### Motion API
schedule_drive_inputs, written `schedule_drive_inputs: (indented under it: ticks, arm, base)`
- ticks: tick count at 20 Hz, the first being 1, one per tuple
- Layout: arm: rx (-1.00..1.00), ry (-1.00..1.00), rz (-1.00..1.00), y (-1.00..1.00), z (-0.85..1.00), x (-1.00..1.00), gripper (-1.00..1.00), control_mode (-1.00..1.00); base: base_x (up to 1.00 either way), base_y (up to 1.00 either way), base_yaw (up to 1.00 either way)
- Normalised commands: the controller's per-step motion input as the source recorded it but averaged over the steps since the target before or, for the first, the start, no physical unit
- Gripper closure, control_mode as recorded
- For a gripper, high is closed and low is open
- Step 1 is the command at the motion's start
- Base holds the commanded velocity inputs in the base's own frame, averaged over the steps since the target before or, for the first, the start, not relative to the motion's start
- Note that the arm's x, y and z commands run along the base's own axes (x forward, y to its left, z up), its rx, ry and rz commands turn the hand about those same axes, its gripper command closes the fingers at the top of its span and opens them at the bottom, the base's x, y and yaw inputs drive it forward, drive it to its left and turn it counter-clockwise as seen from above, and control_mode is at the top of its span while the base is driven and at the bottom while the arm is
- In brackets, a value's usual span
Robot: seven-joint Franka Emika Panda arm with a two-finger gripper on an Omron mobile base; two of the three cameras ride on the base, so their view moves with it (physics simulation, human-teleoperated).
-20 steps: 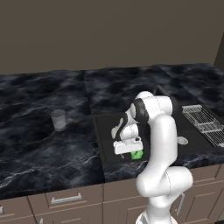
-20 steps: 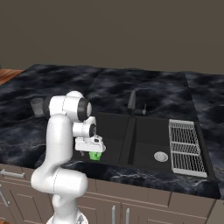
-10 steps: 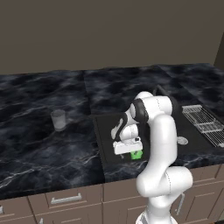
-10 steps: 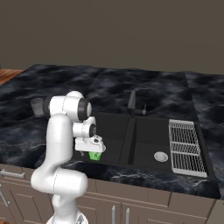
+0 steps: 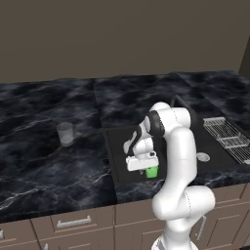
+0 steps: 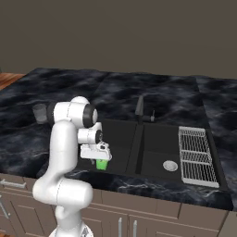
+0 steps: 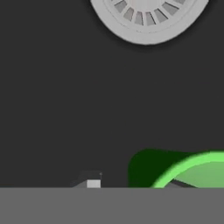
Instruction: Move any existing items from the left basin to the right basin for drying. Then move the glass cup from the counter to the left basin of the sink for washing.
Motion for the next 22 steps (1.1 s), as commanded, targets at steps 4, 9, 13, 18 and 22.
schedule_drive_inputs:
  ticks: [4, 9, 13, 18, 22]
  arm:
    - [0.00, -0.09, 0.00, 0.00, 0.00, -0.22, 1.00, -1.00]
    - [0.00, -0.09, 0.00, -0.02, 0.01, -0.28, 1.00, -1.00]
    - [0.00, -0.10, -0.03, -0.03, 0.19, -0.35, 1.00, -1.00]
    - [0.00, -0.05, -0.07, -0.11, 0.49, -0.12, 1.00, -1.00]
    - [0.00, -0.02, -0.06, -0.17, 0.59, 0.00, 1.00, -1.00]
  base:
    - [0.00, 0.00, 0.00]
    - [0.00, 0.00, 0.00]
    - [0.00, 0.00, 0.00]
    - [0.00, 0.00, 0.00]
    - [0.00, 0.00, 0.00]
